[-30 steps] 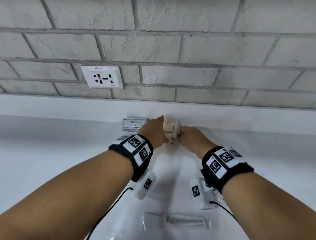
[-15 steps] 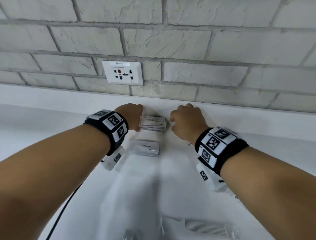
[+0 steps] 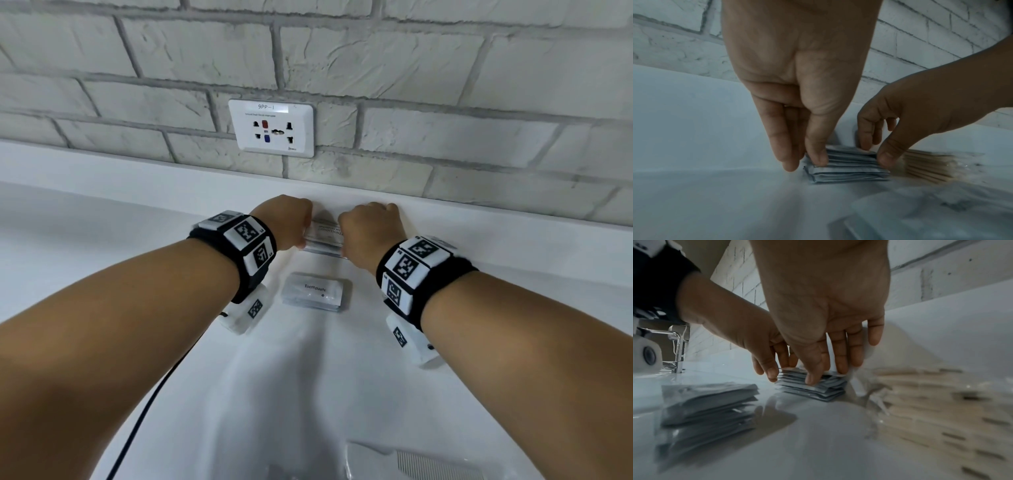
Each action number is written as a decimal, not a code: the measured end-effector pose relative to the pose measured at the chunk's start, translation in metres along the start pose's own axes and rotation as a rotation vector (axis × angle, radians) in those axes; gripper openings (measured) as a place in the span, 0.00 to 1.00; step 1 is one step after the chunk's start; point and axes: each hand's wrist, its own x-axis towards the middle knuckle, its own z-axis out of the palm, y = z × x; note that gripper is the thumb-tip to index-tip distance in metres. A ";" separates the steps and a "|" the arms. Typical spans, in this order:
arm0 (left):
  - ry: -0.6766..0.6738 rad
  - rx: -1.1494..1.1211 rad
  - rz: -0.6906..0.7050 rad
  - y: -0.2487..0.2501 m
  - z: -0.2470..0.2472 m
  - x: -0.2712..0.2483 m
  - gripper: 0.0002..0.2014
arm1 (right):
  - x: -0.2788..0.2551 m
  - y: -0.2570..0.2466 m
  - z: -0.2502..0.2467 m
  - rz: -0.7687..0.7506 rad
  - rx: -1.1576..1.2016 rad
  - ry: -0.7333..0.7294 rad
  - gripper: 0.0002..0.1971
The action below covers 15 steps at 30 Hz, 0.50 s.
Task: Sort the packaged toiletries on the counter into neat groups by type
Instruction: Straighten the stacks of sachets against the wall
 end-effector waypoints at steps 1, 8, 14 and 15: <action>0.004 -0.012 -0.003 -0.001 0.000 0.000 0.15 | 0.000 0.000 0.001 -0.002 -0.001 0.006 0.09; 0.014 -0.082 -0.053 -0.003 -0.001 -0.001 0.20 | -0.002 0.006 -0.002 -0.012 0.025 0.021 0.11; 0.067 -0.096 -0.099 -0.007 -0.022 -0.018 0.26 | -0.029 0.025 -0.028 0.028 0.125 0.083 0.15; 0.065 -0.091 -0.101 -0.008 -0.025 -0.024 0.26 | -0.039 0.029 -0.033 0.040 0.154 0.096 0.15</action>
